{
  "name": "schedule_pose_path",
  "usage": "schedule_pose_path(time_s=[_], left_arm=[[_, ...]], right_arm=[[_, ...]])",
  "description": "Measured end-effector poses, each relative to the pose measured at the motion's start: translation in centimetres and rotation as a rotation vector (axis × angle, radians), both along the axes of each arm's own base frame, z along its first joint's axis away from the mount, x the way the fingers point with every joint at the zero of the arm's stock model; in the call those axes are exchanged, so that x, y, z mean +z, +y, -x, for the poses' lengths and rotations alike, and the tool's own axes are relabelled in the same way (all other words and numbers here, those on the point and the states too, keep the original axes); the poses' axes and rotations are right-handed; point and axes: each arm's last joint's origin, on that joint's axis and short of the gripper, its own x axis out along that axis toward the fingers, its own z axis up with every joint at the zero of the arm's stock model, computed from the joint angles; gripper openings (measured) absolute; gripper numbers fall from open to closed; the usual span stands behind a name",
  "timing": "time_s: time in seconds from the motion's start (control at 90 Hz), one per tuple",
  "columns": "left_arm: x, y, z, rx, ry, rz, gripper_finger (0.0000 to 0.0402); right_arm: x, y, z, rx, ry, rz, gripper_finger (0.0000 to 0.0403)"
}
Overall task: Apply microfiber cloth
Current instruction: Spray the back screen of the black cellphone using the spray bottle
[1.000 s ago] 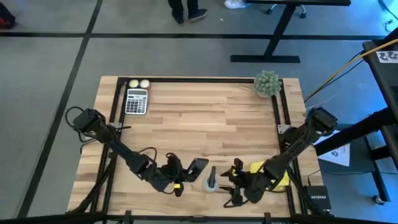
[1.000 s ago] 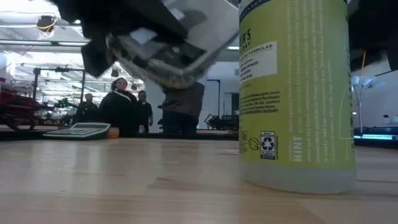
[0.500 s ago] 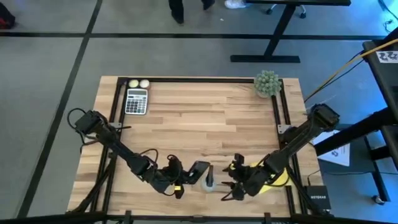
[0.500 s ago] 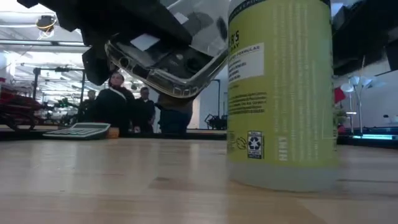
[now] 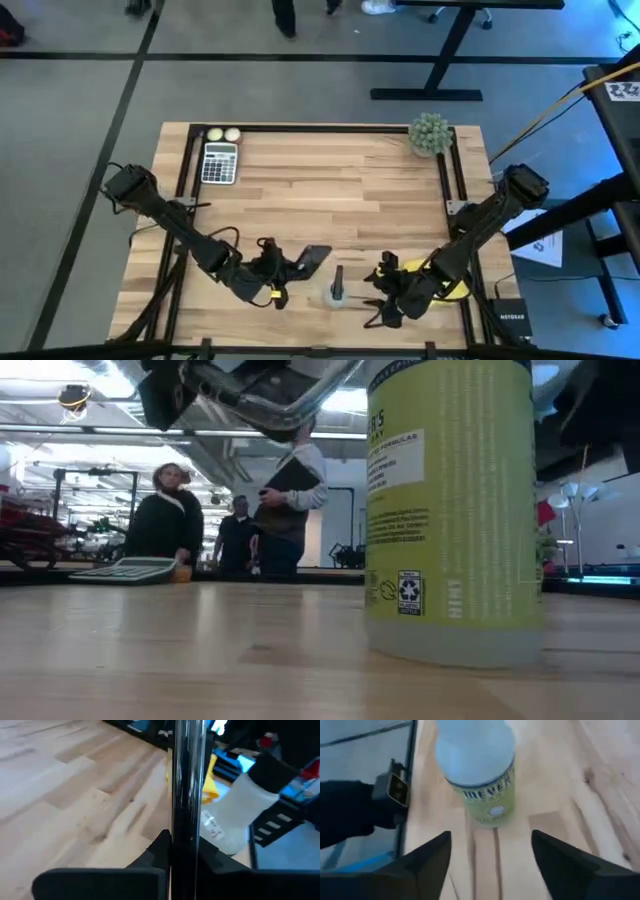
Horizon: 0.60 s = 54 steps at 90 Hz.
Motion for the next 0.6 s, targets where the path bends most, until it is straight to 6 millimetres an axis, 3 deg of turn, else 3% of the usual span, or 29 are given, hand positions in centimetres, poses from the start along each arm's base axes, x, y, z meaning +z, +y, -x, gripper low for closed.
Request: schedule_pose_path(time_s=[0.111, 0.167, 0.6], left_arm=[[0.1, 0.3, 0.2, 0.015, 0.018, 0.001, 0.0017], [0.1, 0.4, 0.2, 0.019, 0.021, -0.002, 0.0017], [0.2, 1.5, -0.5, 0.057, 0.015, 0.0, 0.0017]], right_arm=[[0.0, -0.1, 0.0, -0.008, -0.008, 0.036, 0.0375], [-0.1, -0.3, 0.0, -0.023, -0.012, 0.054, 0.0391], [0.0, -0.3, 0.1, -0.095, -0.052, 0.071, 0.0374]])
